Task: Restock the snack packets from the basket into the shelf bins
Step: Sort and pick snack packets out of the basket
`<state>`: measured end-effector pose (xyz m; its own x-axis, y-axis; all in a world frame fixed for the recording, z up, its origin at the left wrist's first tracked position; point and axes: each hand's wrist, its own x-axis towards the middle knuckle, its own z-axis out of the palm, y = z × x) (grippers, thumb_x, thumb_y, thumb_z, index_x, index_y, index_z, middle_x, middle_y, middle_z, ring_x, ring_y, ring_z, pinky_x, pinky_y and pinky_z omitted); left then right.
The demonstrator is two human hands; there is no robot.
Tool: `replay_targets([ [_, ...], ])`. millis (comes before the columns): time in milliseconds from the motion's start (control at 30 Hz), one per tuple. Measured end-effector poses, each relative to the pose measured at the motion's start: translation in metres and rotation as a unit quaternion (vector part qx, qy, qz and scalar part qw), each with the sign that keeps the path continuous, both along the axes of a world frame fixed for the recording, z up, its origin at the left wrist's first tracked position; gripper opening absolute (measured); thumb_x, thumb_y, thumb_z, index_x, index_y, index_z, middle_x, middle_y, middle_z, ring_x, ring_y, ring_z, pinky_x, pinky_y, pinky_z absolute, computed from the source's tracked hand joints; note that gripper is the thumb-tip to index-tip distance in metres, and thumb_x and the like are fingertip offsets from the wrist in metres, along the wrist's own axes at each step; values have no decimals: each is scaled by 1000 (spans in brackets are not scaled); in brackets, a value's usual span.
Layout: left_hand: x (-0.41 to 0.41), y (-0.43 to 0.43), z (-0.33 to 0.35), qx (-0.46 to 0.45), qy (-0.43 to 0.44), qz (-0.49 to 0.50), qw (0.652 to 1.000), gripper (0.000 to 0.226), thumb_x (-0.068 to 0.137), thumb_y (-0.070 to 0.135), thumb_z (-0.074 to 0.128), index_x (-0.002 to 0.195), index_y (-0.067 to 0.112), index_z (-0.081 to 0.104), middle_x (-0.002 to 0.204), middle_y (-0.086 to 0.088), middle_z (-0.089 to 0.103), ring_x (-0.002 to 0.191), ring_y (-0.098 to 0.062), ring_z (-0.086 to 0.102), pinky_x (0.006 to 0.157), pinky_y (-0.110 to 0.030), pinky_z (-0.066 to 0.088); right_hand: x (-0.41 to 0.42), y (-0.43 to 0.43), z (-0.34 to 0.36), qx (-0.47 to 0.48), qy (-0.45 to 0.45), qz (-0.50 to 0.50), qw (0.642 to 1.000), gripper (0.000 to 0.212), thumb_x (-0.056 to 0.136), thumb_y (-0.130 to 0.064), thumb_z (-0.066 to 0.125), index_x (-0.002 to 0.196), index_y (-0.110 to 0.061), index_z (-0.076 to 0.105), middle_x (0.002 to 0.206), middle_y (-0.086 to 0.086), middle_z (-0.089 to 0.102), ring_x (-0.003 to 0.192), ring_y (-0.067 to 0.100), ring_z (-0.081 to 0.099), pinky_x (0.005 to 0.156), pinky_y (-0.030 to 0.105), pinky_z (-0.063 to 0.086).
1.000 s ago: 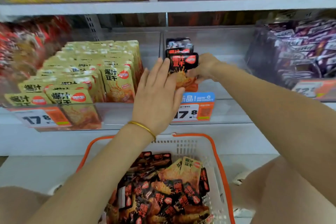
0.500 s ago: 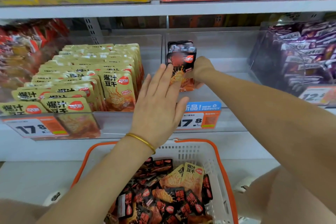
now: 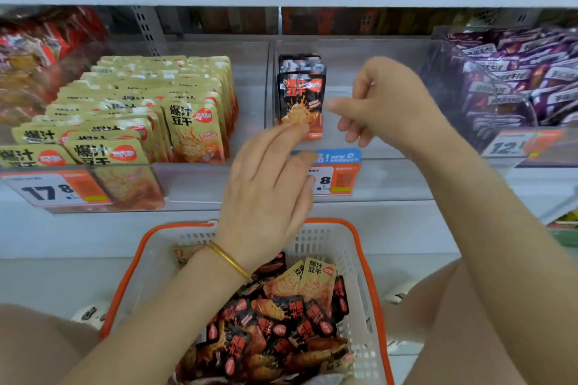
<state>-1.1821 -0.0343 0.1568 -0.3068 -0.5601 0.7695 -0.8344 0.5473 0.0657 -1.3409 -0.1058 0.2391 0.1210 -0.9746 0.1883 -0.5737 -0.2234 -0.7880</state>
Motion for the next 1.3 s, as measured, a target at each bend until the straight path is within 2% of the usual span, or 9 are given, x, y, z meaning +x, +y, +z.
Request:
replay_targets([
  [133, 3, 27, -39, 37, -18, -8, 999, 23, 87, 8, 48, 94, 3, 69, 116, -14, 63, 111, -30, 49, 93, -41, 37, -4, 65, -34, 117, -48, 113, 986, 30, 83, -7, 69, 71, -11, 42, 55, 13, 63, 38, 18, 55, 36, 27, 44],
  [367, 31, 42, -141, 242, -114, 2, 964, 25, 85, 12, 47, 100, 6, 66, 108, -10, 63, 102, -32, 55, 86, -45, 45, 19, 48, -220, 291, 264, 197, 898, 20, 87, -15, 60, 69, -7, 62, 76, 11, 71, 72, 22, 68, 49, 18, 44],
  [500, 38, 43, -160, 328, -95, 14, 940, 31, 84, 16, 40, 98, 9, 67, 108, -7, 63, 101, -29, 55, 84, -43, 47, 18, 61, -318, 361, 321, 210, 850, 14, 84, -14, 62, 81, -1, 59, 83, 14, 61, 85, 32, 62, 67, 38, 47],
  [633, 45, 39, -170, 380, -62, 32, 922, 32, 84, 15, 39, 98, 9, 67, 106, -6, 63, 103, -28, 55, 88, -42, 47, 23, 75, -360, 420, 238, 156, 862, 55, 91, -17, 61, 136, -1, 36, 134, 18, 43, 122, 32, 45, 99, 38, 39],
  [733, 49, 40, -177, 400, -60, 31, 914, 32, 84, 16, 39, 96, 9, 68, 104, -7, 64, 101, -28, 56, 89, -41, 48, 30, 78, -380, 388, 290, 165, 859, 52, 94, -21, 55, 139, -5, 33, 142, 17, 32, 126, 34, 39, 103, 39, 37],
  [867, 55, 38, -181, 412, -73, 21, 908, 32, 84, 16, 40, 98, 10, 67, 103, -5, 64, 100, -26, 55, 90, -34, 44, 34, 74, -387, 300, 343, 155, 877, 26, 93, -21, 54, 115, -7, 57, 122, 13, 49, 107, 32, 53, 85, 38, 47],
  [967, 59, 35, -185, 438, -69, 31, 896, 35, 85, 19, 39, 105, 11, 66, 107, -4, 64, 103, -28, 56, 91, -40, 49, 38, 60, -368, 317, 238, 174, 901, 11, 93, -17, 55, 97, -7, 56, 94, 6, 57, 92, 27, 55, 74, 32, 42],
  [1133, 53, 28, -180, 601, -44, 66, 795, 46, 94, 28, 52, 139, 20, 42, 132, -3, 54, 125, -24, 44, 101, -42, 41, 35, 34, -295, 249, 179, 278, 910, 3, 94, -13, 53, 97, -12, 53, 93, 1, 55, 89, 21, 54, 73, 30, 39],
  [1300, 41, 29, -153, 612, 69, 37, 787, 10, 91, 27, 60, 98, 21, 58, 86, 5, 58, 78, -12, 54, 66, -20, 37, 32, 40, -227, 199, 46, 255, 945, 4, 91, -13, 59, 94, -10, 60, 96, 3, 62, 93, 15, 60, 82, 22, 44],
])
